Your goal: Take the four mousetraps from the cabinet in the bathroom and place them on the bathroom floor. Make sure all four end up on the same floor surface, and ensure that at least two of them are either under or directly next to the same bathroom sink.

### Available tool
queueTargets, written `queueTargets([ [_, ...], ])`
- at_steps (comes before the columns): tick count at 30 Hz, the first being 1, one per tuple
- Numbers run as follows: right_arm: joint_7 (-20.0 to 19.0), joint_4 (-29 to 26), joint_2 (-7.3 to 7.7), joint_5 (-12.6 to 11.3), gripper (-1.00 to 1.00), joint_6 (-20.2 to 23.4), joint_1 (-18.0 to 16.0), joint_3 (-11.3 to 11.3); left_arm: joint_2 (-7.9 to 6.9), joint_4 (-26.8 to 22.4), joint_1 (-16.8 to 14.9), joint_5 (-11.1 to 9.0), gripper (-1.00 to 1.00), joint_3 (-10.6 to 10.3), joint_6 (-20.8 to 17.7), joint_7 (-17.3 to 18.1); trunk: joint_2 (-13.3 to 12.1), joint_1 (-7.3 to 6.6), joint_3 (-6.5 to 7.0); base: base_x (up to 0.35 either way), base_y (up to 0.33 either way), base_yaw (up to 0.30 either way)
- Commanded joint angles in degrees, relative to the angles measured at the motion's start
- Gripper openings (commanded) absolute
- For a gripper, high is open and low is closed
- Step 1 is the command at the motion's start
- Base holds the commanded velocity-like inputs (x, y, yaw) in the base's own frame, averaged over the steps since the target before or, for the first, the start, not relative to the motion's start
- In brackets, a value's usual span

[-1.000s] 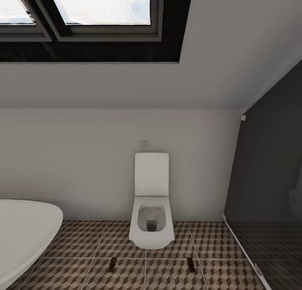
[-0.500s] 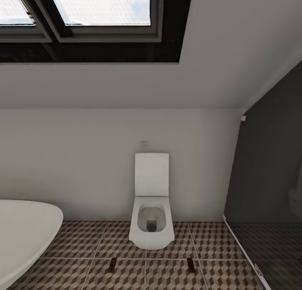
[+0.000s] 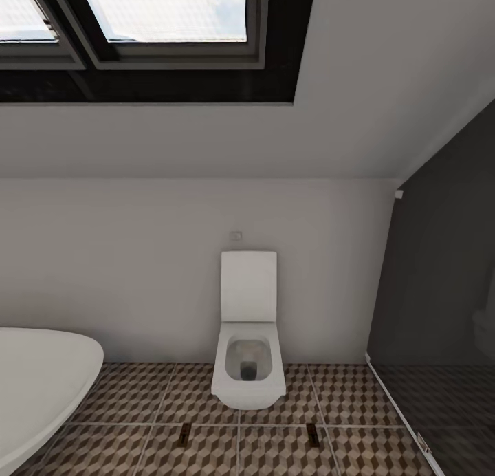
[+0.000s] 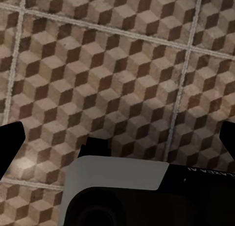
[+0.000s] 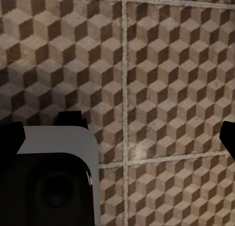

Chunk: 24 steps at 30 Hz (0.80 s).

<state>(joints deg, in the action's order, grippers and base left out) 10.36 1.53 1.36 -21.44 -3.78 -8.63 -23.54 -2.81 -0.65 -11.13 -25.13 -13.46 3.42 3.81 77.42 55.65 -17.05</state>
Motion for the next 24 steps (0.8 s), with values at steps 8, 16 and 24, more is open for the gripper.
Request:
queueTargets([
  [8, 0.01, 0.08, 0.09, -0.23, 1.0, -0.44, -0.07, -0.59, -0.07, -0.25, -0.03, -0.41, 1.0, -0.64, 0.21, 0.24, 0.04, 0.0, -0.07, 0.0, 0.0, 0.0],
  [16, 0.01, -0.23, 0.15, -0.05, 1.0, -0.51, -0.07, -0.76, -0.02, -0.49, -0.05, -0.43, 1.0, -0.63, 0.22, 0.24, 0.04, 0.0, -0.07, 0.0, 0.0, 0.0],
  [24, 0.01, -0.43, 0.12, -0.07, 1.0, -0.53, -0.07, -0.72, 0.0, -0.5, -0.04, -0.44, 1.0, -0.47, 0.2, 0.24, 0.04, 0.0, -0.07, 0.0, 0.0, 0.0],
])
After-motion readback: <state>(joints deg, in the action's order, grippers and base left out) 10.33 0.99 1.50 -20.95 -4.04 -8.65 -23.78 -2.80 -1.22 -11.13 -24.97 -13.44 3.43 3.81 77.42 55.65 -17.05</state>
